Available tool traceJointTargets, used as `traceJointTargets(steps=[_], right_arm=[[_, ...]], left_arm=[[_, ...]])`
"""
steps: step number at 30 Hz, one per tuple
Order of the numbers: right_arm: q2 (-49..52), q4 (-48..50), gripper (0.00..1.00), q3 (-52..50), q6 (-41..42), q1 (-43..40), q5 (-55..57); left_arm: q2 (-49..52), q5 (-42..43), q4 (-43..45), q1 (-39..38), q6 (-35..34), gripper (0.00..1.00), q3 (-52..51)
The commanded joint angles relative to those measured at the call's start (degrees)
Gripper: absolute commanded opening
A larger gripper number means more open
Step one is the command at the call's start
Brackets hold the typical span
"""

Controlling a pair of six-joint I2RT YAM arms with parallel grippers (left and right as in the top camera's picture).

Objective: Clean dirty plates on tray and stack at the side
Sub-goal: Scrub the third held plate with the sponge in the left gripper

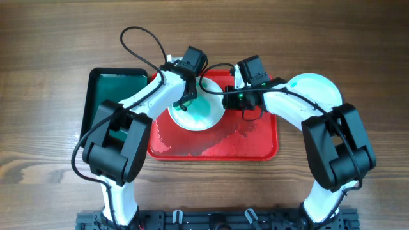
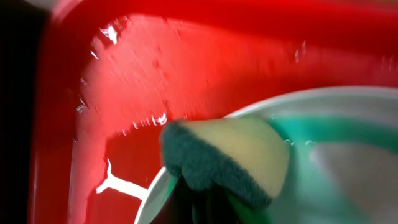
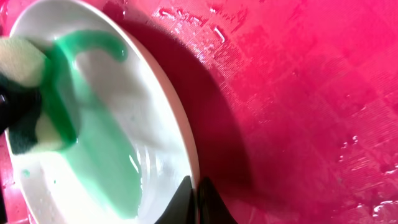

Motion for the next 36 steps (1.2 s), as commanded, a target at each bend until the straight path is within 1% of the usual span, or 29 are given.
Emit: traceJointTargets(steps=[1,3,4,6,7,8,9,10,11,13,15,16,17,19,20,22,26,28,29,30,32,34,36], right_arm=[[1.64,-1.42,0.04,0.00,0.07,-0.79,1.64],[1.64,-1.53,0.04,0.00,0.04,-0.79,1.64],[1.64,-1.51,0.04,0.00,0.07,-0.79,1.64],[1.64,-1.49,0.04,0.00,0.24,-0.79,1.64],[1.64,-1.49,0.04,0.00,0.46,-0.79,1.64],[1.64,-1.51,0.04,0.00,0.44,-0.79,1.64],[1.64,-1.53,0.04,0.00,0.44,-0.79,1.64],[1.64,-1.55,0.04,0.00,0.44,-0.79,1.64],[1.64,-1.64,0.05,0.00,0.44,-0.79,1.66],[1.64,-1.75,0.04,0.00,0.39,-0.79,1.66],[1.64,-1.75,0.04,0.00,0.22,-0.79,1.66],[1.64,-1.73,0.05,0.00,0.22,-0.79,1.66],[1.64,-1.75,0.04,0.00,0.22,-0.79,1.66],[1.64,-1.75,0.04,0.00,0.24,-0.79,1.66],[1.64,-1.75,0.04,0.00,0.22,-0.79,1.66],[1.64,-1.79,0.04,0.00,0.22,-0.79,1.66],[1.64,-2.49,0.04,0.00,0.28,-0.79,1.62],[1.64,-2.58,0.04,0.00,0.35,-0.79,1.62],[1.64,-2.58,0.04,0.00,0.48,-0.79,1.60],[1.64,-2.62,0.04,0.00,0.48,-0.79,1.53],[1.64,-3.06,0.04,0.00,0.46,-0.79,1.42],[1.64,-3.65,0.04,0.00,0.46,-0.79,1.42],[1.64,-3.78,0.04,0.00,0.44,-0.79,1.42]], left_arm=[[1.88,15.15,-4.28,1.99,15.47,0.04,-1.22],[1.86,22.12,-7.50,2.34,24.44,0.04,-1.22],[1.86,24.09,-9.09,2.67,27.50,0.04,-1.22],[1.86,28.37,-12.52,3.26,35.82,0.04,-1.22],[1.86,29.53,-14.21,3.45,39.85,0.04,-1.22],[1.88,29.20,-14.93,3.61,41.68,0.04,-1.22],[1.88,26.84,-14.95,3.82,42.45,0.04,-1.22],[1.88,24.09,-14.34,4.00,42.05,0.04,-1.22],[1.88,19.32,-13.00,4.15,41.48,0.04,-1.22],[1.88,4.76,-8.04,4.11,31.63,0.04,-1.22],[1.88,-5.18,-4.90,4.07,24.37,0.04,-1.22],[1.88,-8.74,-3.39,4.07,20.68,0.04,-1.22],[1.88,-10.36,-1.60,4.07,17.53,0.04,-1.22],[1.88,-9.70,0.79,3.82,14.58,0.04,-1.22],[1.88,-7.74,1.90,3.54,14.36,0.04,-1.22],[1.88,-0.79,3.39,2.91,14.40,0.04,-1.22],[1.88,25.77,4.22,2.51,14.71,0.04,-1.22],[1.88,42.01,5.14,2.73,11.72,0.04,-1.22],[1.88,46.31,5.97,2.73,10.45,0.04,-1.22],[1.88,48.28,6.69,2.73,9.70,0.04,-1.22],[1.88,49.66,8.46,2.73,6.23,0.04,-1.22],[1.88,49.53,10.32,2.73,4.70,0.04,-1.22],[1.88,46.58,12.13,3.13,4.42,0.04,-1.22]])
